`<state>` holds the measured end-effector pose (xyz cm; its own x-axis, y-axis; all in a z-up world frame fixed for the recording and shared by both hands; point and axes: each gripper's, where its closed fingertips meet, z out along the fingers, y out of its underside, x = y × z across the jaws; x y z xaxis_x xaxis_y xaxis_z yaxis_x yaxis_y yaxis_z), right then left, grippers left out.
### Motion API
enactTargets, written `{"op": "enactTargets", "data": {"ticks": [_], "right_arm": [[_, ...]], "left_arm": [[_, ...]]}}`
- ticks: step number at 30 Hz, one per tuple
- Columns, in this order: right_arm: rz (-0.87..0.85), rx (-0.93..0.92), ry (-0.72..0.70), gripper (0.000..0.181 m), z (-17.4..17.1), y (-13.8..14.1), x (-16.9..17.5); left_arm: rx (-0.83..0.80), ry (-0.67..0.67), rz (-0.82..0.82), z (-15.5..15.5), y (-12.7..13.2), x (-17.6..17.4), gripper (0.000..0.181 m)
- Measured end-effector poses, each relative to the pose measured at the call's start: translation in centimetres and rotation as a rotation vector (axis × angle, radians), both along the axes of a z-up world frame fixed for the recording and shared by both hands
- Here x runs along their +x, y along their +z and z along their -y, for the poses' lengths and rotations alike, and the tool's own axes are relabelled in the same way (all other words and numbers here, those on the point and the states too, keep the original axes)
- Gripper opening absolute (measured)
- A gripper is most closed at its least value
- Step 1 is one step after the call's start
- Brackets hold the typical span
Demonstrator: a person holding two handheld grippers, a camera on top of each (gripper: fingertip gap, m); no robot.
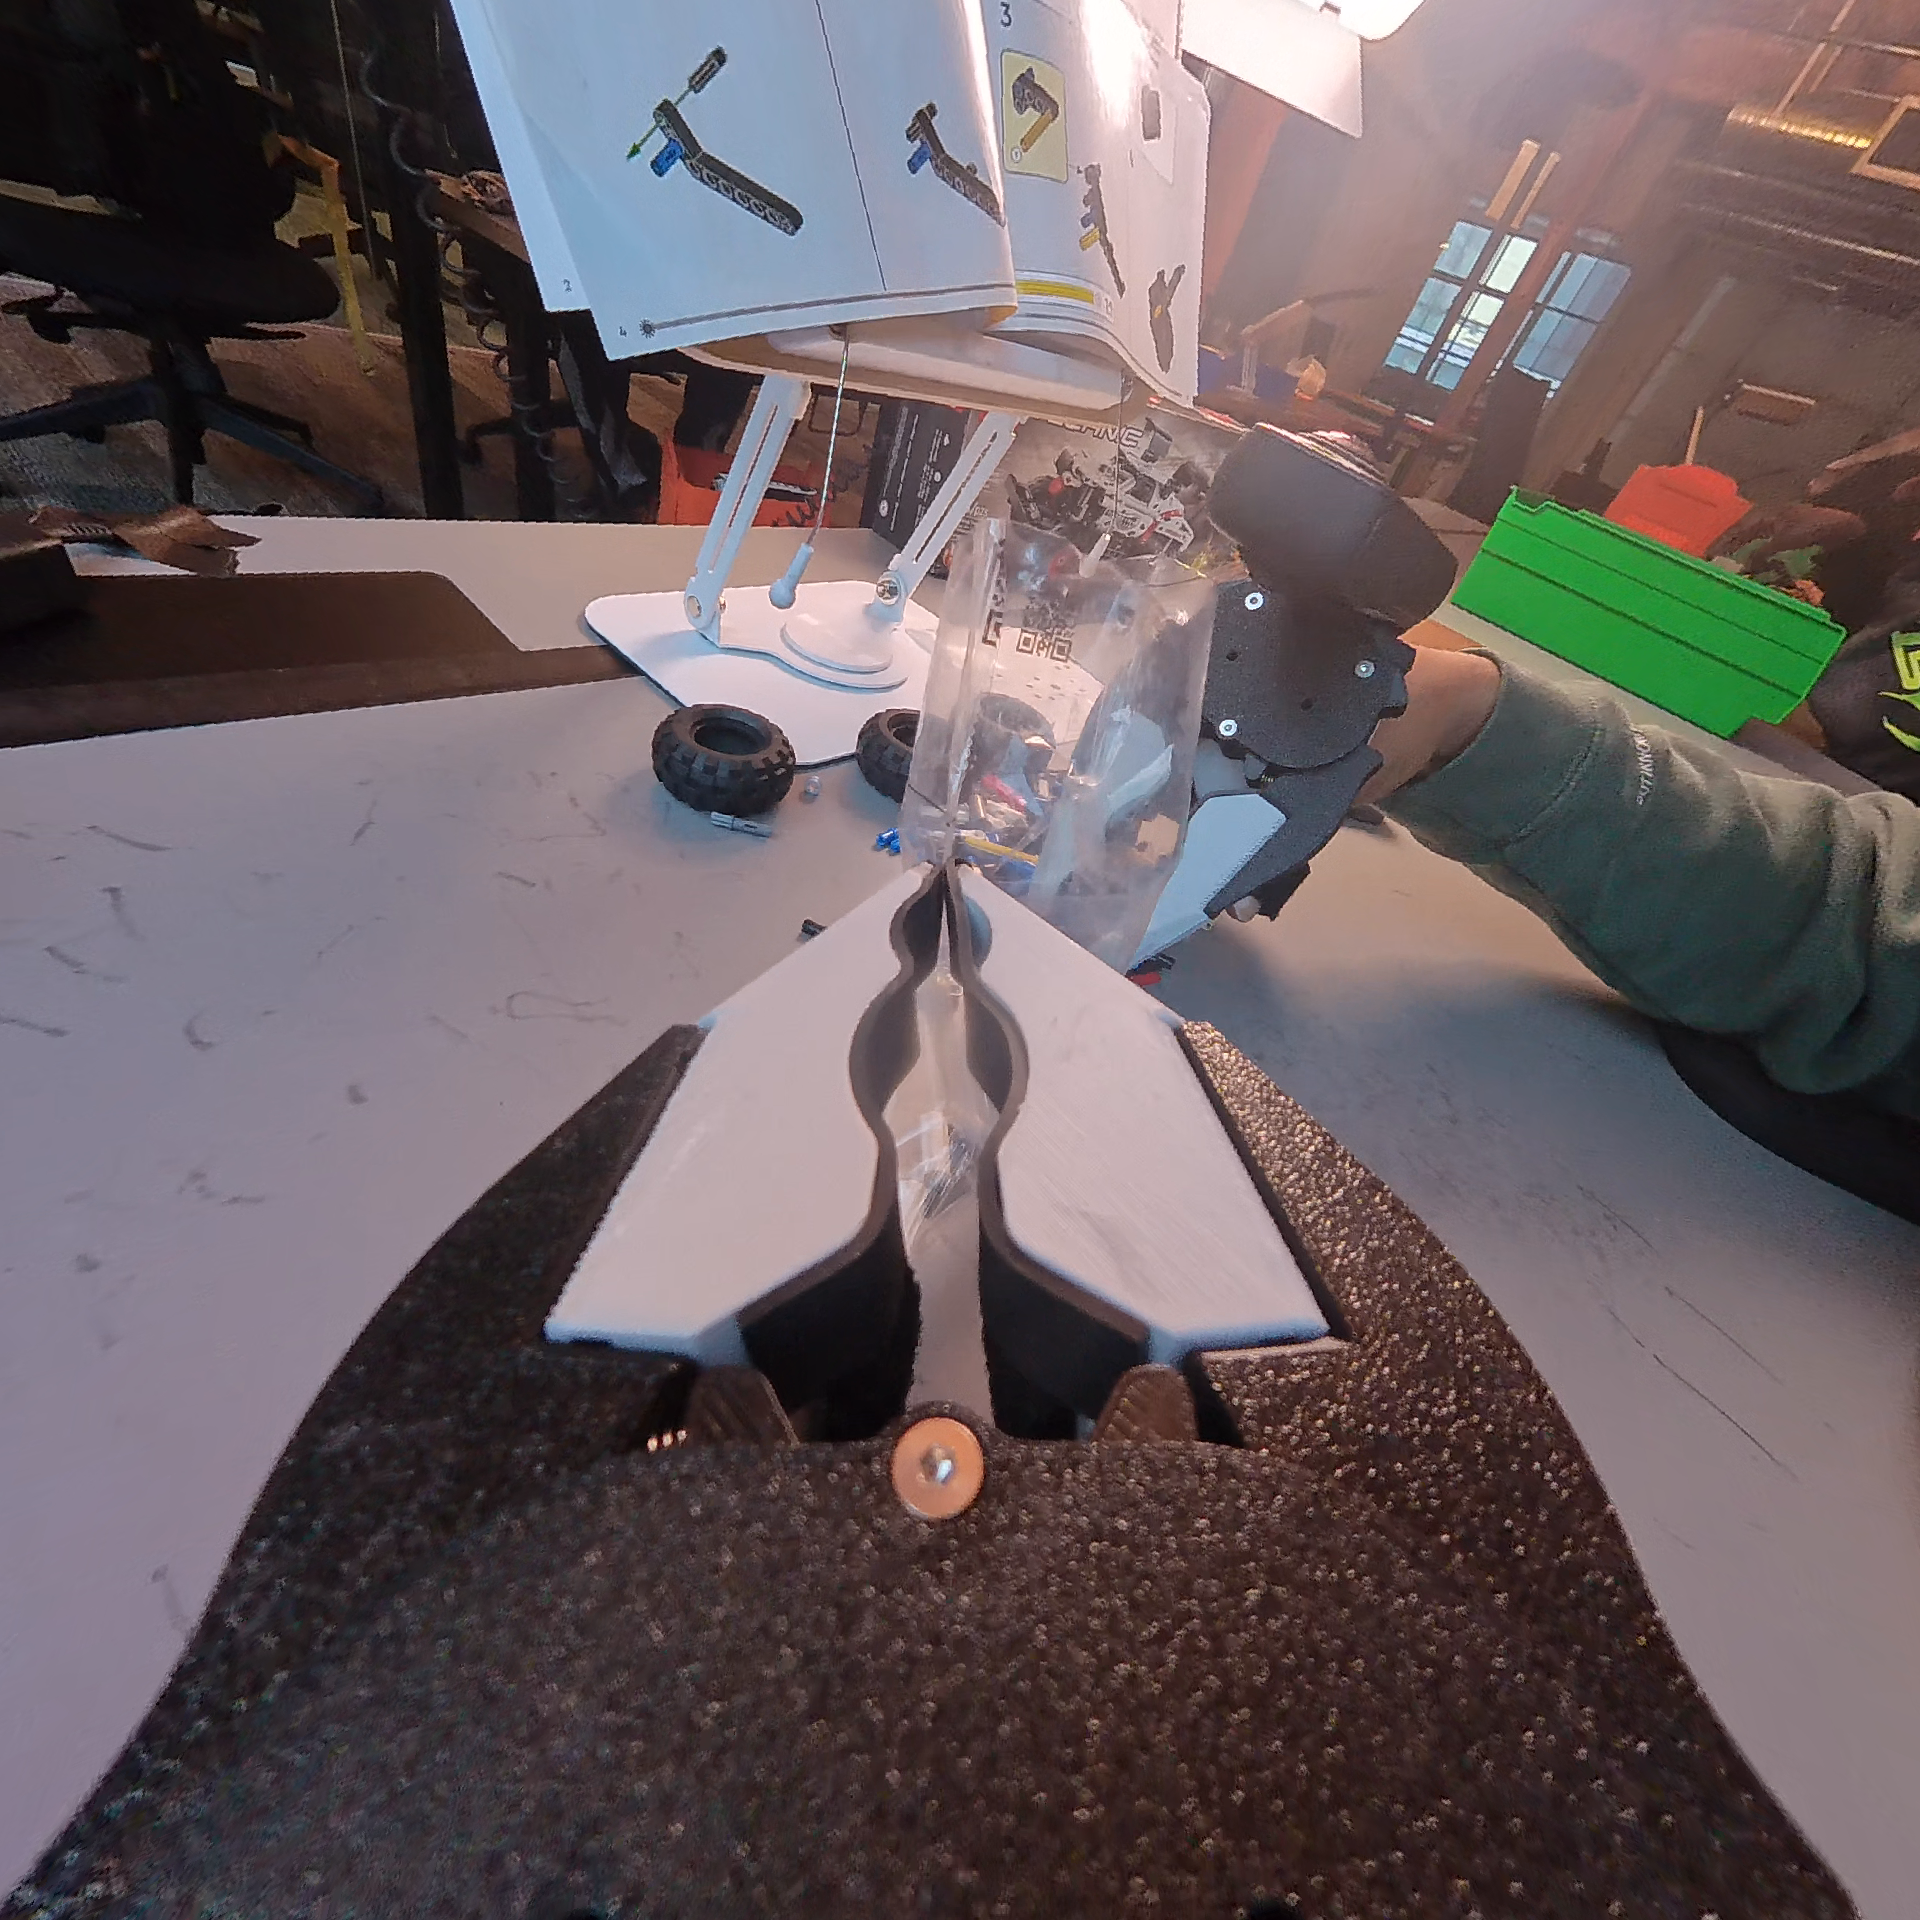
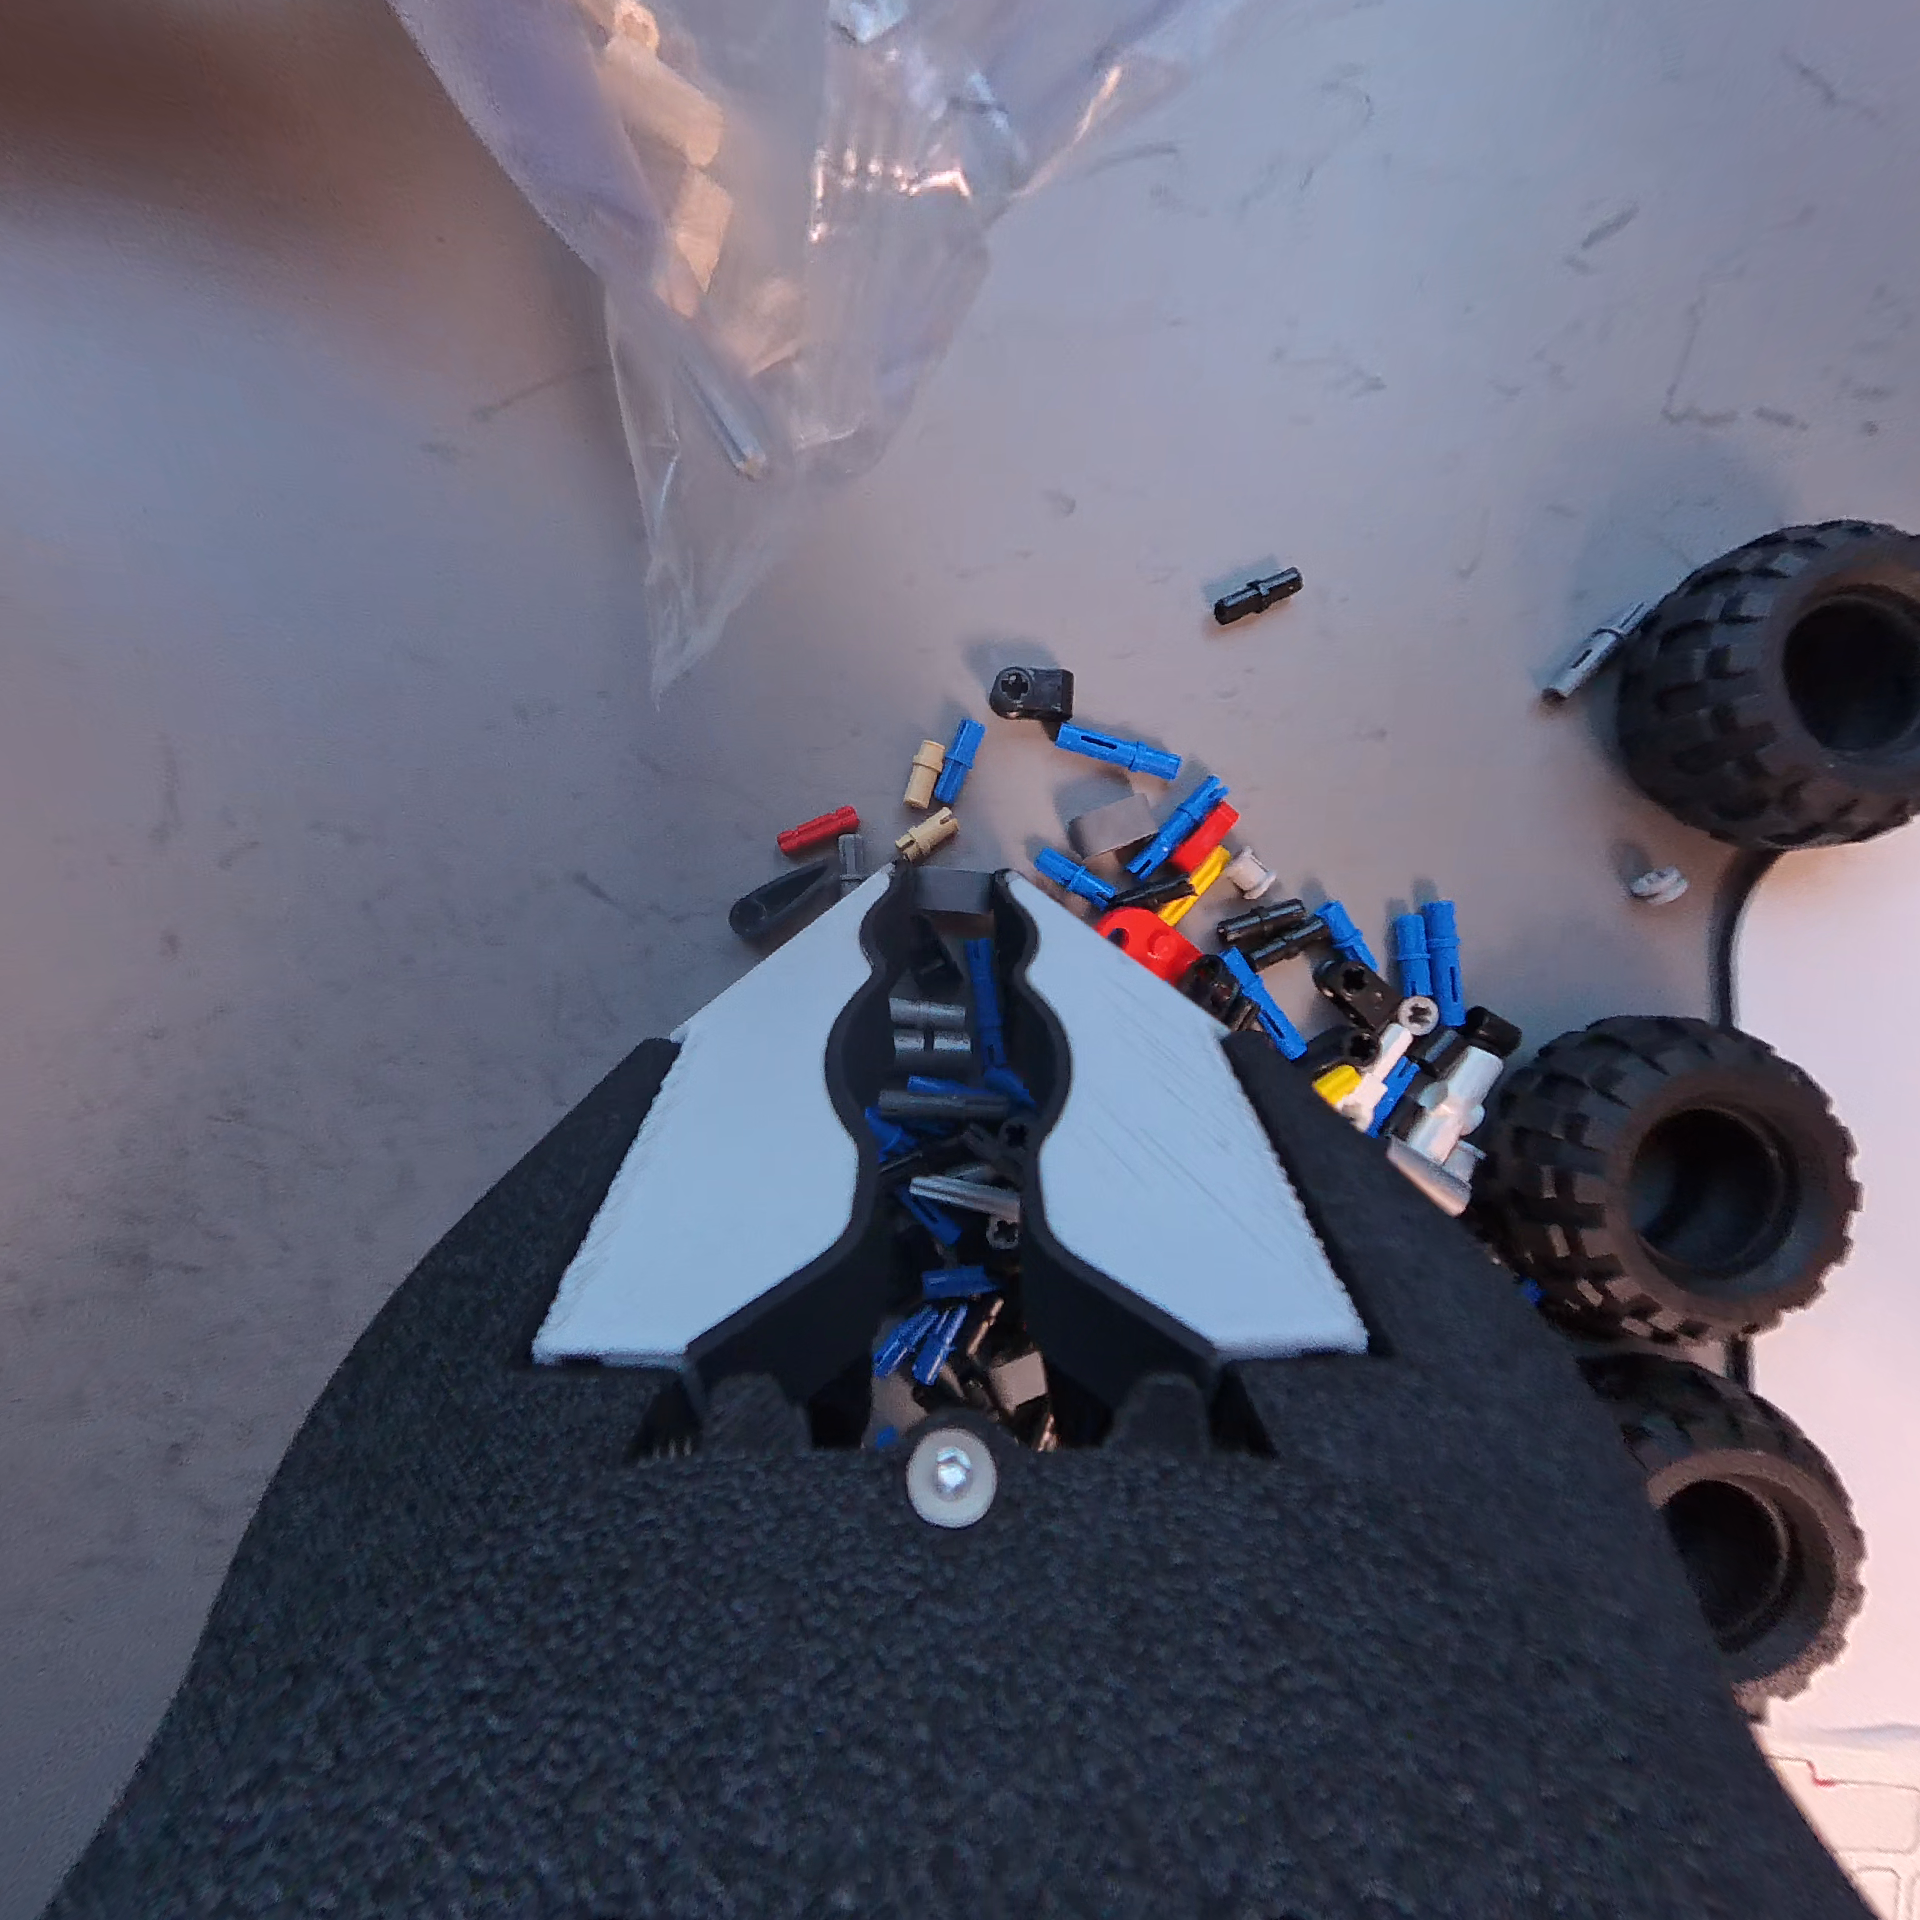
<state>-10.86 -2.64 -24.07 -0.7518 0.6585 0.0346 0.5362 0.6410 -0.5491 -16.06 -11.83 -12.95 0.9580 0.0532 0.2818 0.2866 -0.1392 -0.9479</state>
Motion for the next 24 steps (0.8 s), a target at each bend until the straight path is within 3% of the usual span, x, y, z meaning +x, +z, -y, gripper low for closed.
{"op": "enactTargets", "data": {"ticks": [4, 6, 11, 13, 17, 20, 24], "right_arm": [[-0.013, -0.003, 0.011, 0.014, -0.4, 0.5, 0.2], [-0.047, -0.074, -0.001, 0.014, -0.6, 2.7, 0.2], [-0.334, -0.378, 0.057, 0.014, 0.5, 14.3, 0.0], [-0.418, -0.457, 0.055, 0.014, 1.1, 17.6, -0.4], [-0.404, -0.401, 0.076, 0.016, 2.9, 16.6, -1.8], [-0.42, -0.449, 0.061, 0.035, 3.4, 16.6, -2.5], [-0.446, -0.57, -0.009, 0.035, 0.8, 18.0, -3.1]], "left_arm": [[-0.002, -0.004, -0.001, 0.0, 0.0, 0.1, 0.0], [-0.001, -0.003, -0.003, 0.0, 0.0, 0.1, 0.0], [-0.006, -0.013, 0.005, -0.2, -0.2, 0.3, 0.0], [-0.01, -0.027, 0.005, -0.4, -0.3, 0.6, 0.0], [-0.004, -0.049, -0.019, -0.7, -0.3, 1.4, 0.0], [0.002, -0.046, -0.026, -0.7, -0.1, 1.5, 0.0], [0.003, -0.006, -0.021, -0.4, -0.1, 0.6, 0.0]]}}
